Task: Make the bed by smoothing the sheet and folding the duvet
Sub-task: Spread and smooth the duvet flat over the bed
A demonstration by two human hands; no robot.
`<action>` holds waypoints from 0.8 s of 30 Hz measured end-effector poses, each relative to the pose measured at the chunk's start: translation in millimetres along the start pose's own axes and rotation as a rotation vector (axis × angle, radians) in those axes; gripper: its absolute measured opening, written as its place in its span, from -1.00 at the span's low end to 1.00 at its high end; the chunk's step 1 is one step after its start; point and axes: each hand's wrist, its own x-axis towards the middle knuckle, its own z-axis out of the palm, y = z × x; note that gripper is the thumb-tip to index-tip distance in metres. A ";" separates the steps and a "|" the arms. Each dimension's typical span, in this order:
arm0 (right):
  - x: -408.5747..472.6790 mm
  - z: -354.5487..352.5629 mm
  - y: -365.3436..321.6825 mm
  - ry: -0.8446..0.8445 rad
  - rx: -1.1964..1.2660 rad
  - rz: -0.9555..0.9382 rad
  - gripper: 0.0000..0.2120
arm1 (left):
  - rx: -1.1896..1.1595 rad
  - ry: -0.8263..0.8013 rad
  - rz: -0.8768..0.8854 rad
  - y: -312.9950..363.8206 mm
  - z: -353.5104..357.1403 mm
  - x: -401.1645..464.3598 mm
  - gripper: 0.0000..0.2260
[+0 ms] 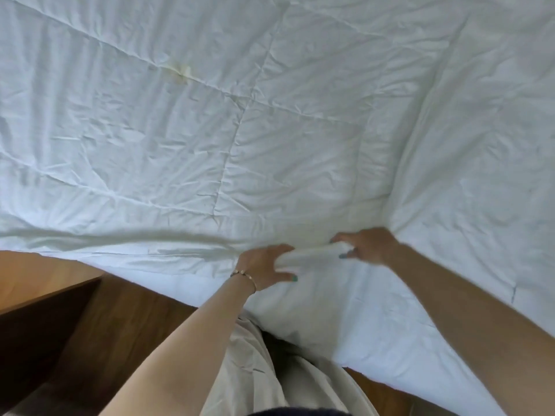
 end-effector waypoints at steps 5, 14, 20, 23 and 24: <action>-54.7 136.3 -46.1 -0.144 0.222 -0.087 -0.64 | 0.043 -0.206 -0.116 -23.4 58.1 -72.9 -0.52; -67.1 141.8 -7.3 0.147 -0.167 -0.407 -0.47 | 0.115 -0.098 -0.346 44.5 107.3 -78.9 -0.28; -85.6 83.5 78.6 0.322 -0.585 -0.422 -0.14 | -0.037 0.132 -0.251 162.8 155.2 -32.7 -0.16; -77.9 45.9 121.6 0.298 -0.660 -0.304 -0.15 | -0.210 0.237 -0.226 207.3 150.8 -1.5 -0.08; -72.8 32.6 132.6 0.299 -0.668 -0.272 -0.18 | -0.235 0.268 -0.202 219.6 145.0 10.8 -0.07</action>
